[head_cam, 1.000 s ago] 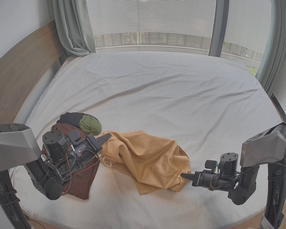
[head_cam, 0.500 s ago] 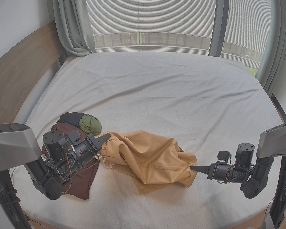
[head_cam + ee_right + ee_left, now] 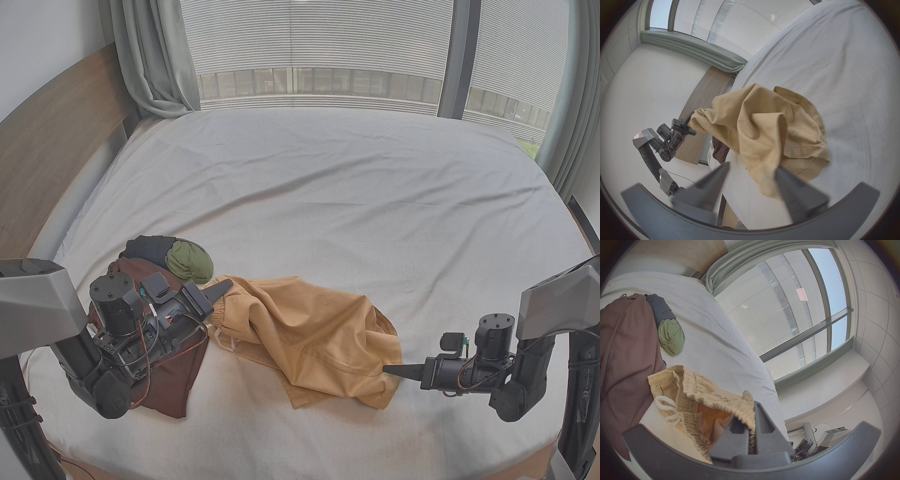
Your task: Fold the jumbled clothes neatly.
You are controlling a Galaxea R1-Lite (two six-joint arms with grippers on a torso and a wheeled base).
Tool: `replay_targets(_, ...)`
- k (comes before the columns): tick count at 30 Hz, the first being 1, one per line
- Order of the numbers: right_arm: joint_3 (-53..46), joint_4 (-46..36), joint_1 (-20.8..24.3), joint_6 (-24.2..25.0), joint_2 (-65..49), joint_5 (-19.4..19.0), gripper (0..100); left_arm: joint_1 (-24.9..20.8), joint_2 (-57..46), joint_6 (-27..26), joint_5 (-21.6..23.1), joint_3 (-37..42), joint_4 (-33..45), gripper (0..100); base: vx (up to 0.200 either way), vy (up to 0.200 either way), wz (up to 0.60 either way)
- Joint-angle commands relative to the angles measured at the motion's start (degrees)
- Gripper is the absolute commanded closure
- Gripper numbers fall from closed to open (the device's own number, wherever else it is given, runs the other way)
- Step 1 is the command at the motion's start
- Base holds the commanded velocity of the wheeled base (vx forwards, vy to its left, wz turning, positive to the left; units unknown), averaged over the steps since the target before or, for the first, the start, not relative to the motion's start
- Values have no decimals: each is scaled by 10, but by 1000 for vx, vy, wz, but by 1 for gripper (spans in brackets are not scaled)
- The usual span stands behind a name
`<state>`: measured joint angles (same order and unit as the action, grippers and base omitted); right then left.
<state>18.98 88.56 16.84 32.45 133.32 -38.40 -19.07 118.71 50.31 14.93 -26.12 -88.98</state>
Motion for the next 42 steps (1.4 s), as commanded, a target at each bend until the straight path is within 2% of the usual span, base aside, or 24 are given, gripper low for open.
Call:
replay_targets(1,10,0,16,1,18,1,0,0,-1,1,0,0,-1,100,0,0,0)
replay_targets(14,39,1,46,-4,73,4,0,0,-5,8,0,-1,-1,100,0,0,0)
replay_targets(34,75,2,55,-7,78,9,0,0,-5,8,0,0,-1,100,0,0,0)
replay_targets(35,74,2,55,-7,78,9,100,0,-5,8,0,0,-1,100,0,0,0)
replay_targets(42,66,2,52,-7,72,9,100,0,-5,10,0,-1,-1,100,0,0,0)
